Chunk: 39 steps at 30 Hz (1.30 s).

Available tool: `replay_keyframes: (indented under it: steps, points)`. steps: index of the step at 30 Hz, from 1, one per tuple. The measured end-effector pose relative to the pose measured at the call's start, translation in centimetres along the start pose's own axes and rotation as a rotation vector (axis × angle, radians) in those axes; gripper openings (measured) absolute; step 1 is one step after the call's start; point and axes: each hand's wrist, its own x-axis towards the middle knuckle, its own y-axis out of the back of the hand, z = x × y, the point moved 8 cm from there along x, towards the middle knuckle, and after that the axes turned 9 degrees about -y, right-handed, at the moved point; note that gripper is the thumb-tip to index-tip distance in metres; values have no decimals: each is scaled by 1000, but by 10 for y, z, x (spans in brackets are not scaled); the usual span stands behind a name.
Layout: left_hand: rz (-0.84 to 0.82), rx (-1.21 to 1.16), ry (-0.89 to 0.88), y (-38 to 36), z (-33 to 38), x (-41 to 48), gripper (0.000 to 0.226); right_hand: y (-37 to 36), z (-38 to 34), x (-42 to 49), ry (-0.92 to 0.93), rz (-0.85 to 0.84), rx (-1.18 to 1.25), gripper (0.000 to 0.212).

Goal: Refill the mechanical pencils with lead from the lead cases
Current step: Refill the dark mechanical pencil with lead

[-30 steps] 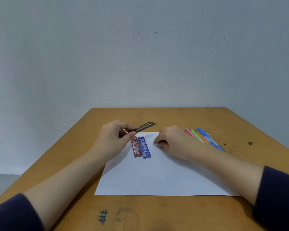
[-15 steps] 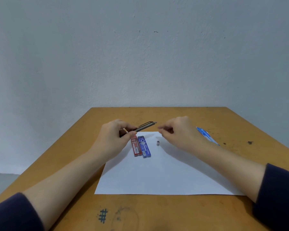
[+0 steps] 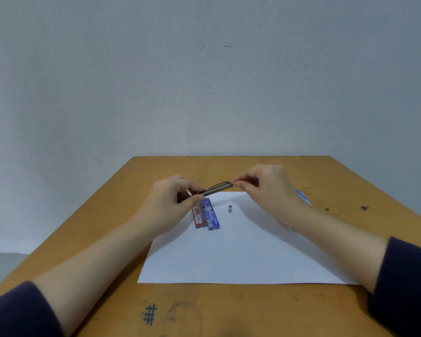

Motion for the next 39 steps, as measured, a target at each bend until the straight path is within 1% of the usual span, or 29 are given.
replay_keyframes:
  steps: [7,14,16,20,27,36,39]
  points:
    - [-19,3,-13,-1,0,0,17,-2,2,1,-10,-22,-4,12]
    - [-1,16,-11,1,0,1,16,-1,8,4,-28,-16,-25,13]
    - [8,17,-2,2,-1,1,16,-2,9,5,-28,-53,-51,13]
    - [26,22,24,3,-4,1,17,-14,6,3,7,-196,-129,11]
    - [27,33,29,4,-4,1,18,-33,6,-6,25,-371,-298,11]
    - [36,17,40,4,-5,0,17,-36,6,-8,24,-409,-351,13]
    - [32,13,46,3,-4,0,17,-33,4,-8,23,-378,-334,5]
